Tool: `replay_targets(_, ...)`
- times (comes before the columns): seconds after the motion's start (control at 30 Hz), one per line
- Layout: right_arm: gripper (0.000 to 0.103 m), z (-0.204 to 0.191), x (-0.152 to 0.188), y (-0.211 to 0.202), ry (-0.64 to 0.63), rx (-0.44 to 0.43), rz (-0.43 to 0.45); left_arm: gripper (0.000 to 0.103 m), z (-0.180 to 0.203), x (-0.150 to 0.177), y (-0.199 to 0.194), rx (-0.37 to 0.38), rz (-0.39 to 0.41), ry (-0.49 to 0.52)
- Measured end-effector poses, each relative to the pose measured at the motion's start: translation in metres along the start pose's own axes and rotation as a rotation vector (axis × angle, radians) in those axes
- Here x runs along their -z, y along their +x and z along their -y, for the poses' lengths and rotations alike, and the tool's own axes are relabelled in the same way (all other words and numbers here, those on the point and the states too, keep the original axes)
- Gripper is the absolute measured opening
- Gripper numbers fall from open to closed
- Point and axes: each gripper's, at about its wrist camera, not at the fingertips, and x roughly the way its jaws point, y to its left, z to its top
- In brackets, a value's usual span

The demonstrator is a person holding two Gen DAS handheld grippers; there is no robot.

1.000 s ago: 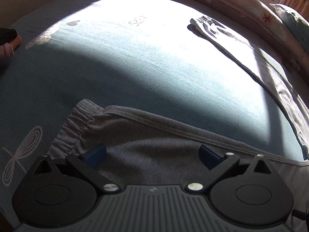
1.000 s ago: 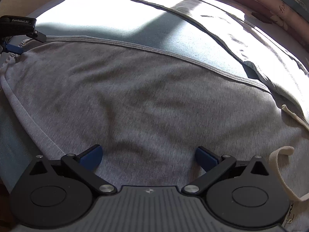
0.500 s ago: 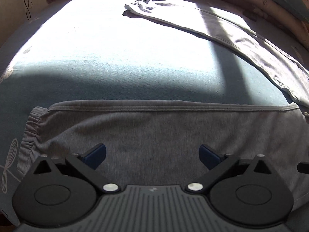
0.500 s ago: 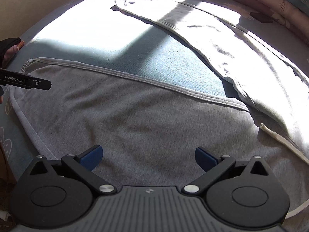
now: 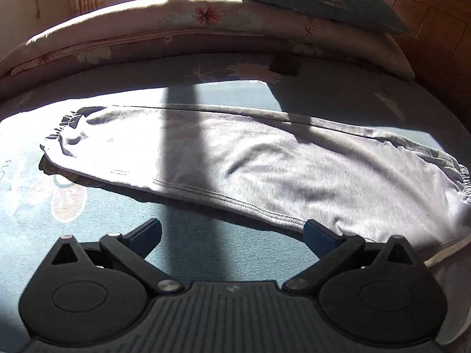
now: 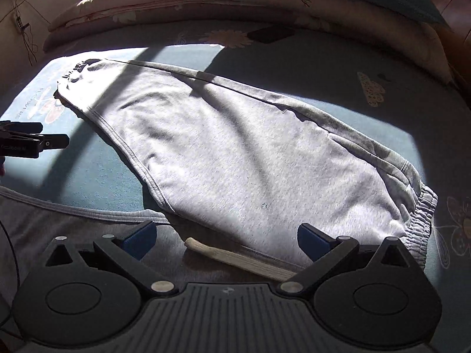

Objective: Fold clothes

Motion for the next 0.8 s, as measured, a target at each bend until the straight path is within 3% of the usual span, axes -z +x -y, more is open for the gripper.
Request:
replay_targets(0.1, 0.103, 0.012, -0.002, -0.001, 0.008, 0.016, 0.014, 0.102, -0.006, -0.027, 0.035, 0.061, 0.005, -0.065)
replay_targets(0.2, 0.103, 0.023, -0.003, 0.007, 0.039, 0.029, 0.016, 0.102, -0.009, -0.039, 0.072, 0.069, -0.032, -0.078)
replay_targets(0.3, 0.103, 0.031, -0.006, 0.015, 0.059, 0.031, 0.009, 0.101, -0.022, -0.029, 0.101, 0.056, -0.180, -0.146)
replay_targets(0.43, 0.103, 0.040, -0.023, 0.026, 0.031, 0.020, -0.002, 0.100, -0.022, -0.021, 0.074, 0.020, -0.154, -0.057)
replay_targets(0.5, 0.103, 0.048, -0.042, 0.034, 0.008, 0.013, 0.015, 0.101, -0.021, -0.021, 0.049, 0.032, -0.092, -0.045)
replay_targets(0.7, 0.103, 0.068, -0.097, 0.096, 0.080, 0.024, -0.006, 0.101, -0.003, -0.012, 0.032, 0.039, -0.084, -0.019)
replay_targets(0.8, 0.103, 0.067, -0.108, 0.145, 0.122, 0.122, -0.060, 0.101, 0.011, -0.005, 0.032, 0.060, -0.083, 0.031)
